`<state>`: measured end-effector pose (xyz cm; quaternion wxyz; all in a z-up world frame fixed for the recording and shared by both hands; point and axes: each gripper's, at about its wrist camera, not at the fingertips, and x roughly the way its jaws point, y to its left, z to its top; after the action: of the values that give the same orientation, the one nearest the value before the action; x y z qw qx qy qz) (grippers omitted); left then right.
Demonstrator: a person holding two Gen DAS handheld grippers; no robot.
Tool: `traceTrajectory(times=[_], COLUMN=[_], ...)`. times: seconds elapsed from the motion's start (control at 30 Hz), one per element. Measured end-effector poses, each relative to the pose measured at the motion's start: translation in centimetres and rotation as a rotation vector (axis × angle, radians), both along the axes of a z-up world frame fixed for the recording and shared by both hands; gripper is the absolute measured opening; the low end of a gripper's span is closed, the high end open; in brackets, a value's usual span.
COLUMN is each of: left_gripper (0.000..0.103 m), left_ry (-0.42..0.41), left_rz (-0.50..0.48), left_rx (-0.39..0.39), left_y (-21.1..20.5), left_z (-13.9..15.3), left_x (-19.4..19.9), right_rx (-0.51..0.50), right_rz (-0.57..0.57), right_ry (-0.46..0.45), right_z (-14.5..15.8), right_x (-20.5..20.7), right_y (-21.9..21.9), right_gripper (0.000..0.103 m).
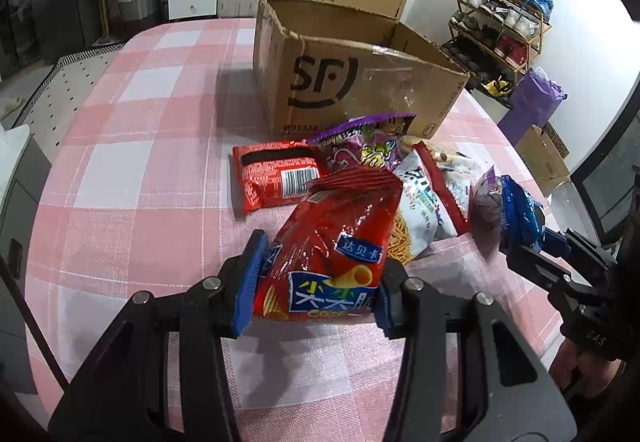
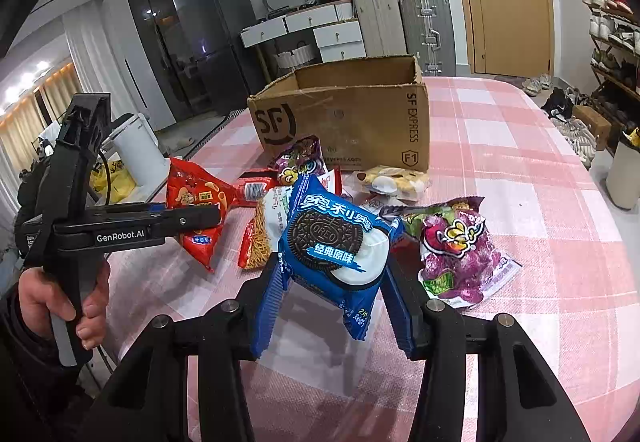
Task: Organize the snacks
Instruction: 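Lift both held packets and carry them over the open cardboard box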
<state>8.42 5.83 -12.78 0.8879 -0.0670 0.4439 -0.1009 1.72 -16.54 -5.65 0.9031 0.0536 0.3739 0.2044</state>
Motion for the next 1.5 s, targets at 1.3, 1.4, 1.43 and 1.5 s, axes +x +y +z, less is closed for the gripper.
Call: traceTrajectory(times=[1.3, 1.4, 1.43, 1.5], left_gripper=[0.044, 0.044, 0.044, 0.044], left_ry=[-0.13, -0.133, -0.132, -0.133], left_rz=[-0.128, -0.129, -0.129, -0.128], left_rx=[-0.055, -0.052, -0.053, -0.051], left_y=[-2.3, -2.5, -2.4, -2.3], left_z=[14.2, 15.1, 15.2, 15.8], left_x=[6.7, 7.8, 8.1, 9.0], right_rx=[0.037, 0.039, 0.037, 0.033], right_rz=[0.059, 0.061, 0.062, 0.066], right_ry=[-0.204, -0.207, -0.207, -0.21], right_z=[11.6, 12.2, 12.3, 12.9], right_x=[6.4, 7.4, 7.8, 8.6], right_y=[1.0, 0.9, 0.8, 1.0], right_gripper=[0.048, 0.048, 0.048, 0.048])
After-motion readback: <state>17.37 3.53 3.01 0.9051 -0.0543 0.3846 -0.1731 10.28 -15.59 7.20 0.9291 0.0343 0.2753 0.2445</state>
